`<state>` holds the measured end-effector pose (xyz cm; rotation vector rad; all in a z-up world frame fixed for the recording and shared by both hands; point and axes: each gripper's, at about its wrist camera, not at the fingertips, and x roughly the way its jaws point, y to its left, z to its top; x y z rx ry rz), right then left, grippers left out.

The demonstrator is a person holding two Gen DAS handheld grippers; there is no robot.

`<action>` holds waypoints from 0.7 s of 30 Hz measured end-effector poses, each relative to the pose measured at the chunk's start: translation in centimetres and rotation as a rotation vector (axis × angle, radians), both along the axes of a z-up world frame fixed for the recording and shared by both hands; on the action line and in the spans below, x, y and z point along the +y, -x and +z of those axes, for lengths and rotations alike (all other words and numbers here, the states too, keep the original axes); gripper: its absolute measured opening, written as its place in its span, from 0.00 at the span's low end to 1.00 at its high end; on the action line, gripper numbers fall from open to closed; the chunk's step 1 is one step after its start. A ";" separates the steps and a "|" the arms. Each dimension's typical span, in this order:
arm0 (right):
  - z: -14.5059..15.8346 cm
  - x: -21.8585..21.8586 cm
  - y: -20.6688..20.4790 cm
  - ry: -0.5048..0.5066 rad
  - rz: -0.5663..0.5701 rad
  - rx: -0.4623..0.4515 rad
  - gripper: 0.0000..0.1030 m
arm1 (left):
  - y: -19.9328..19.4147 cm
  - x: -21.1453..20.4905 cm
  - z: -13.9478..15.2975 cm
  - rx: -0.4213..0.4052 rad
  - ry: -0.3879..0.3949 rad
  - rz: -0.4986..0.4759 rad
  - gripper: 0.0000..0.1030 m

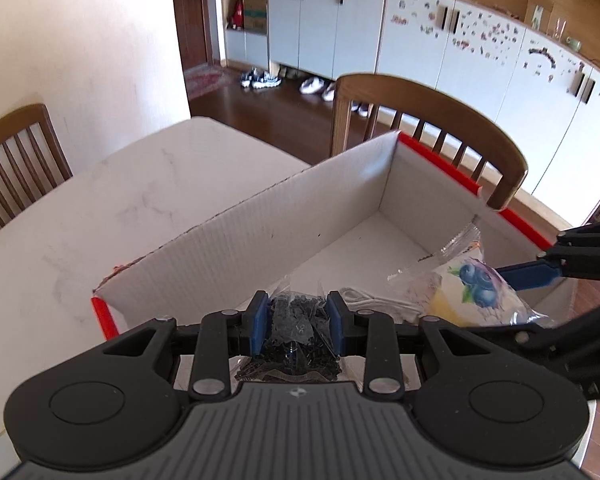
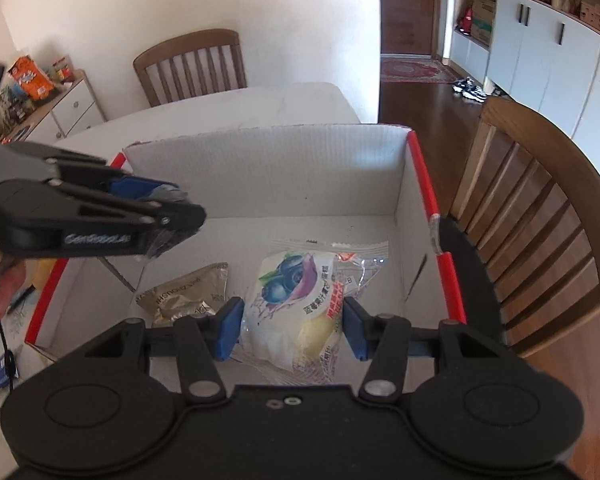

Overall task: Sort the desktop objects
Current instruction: 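Release bun from right tool while left tool drops black bag in box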

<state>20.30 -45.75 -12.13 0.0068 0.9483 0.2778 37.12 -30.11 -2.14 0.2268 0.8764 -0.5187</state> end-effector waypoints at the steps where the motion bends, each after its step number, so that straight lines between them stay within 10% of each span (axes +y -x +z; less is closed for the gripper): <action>1: -0.1 0.2 -0.1 0.002 0.010 0.003 0.50 | -0.3 -0.1 -0.3 0.010 -0.010 -0.001 0.29; 21: -3.4 1.5 -2.0 0.076 0.100 0.097 0.51 | -2.5 -1.7 -3.7 0.157 -0.146 -0.030 0.29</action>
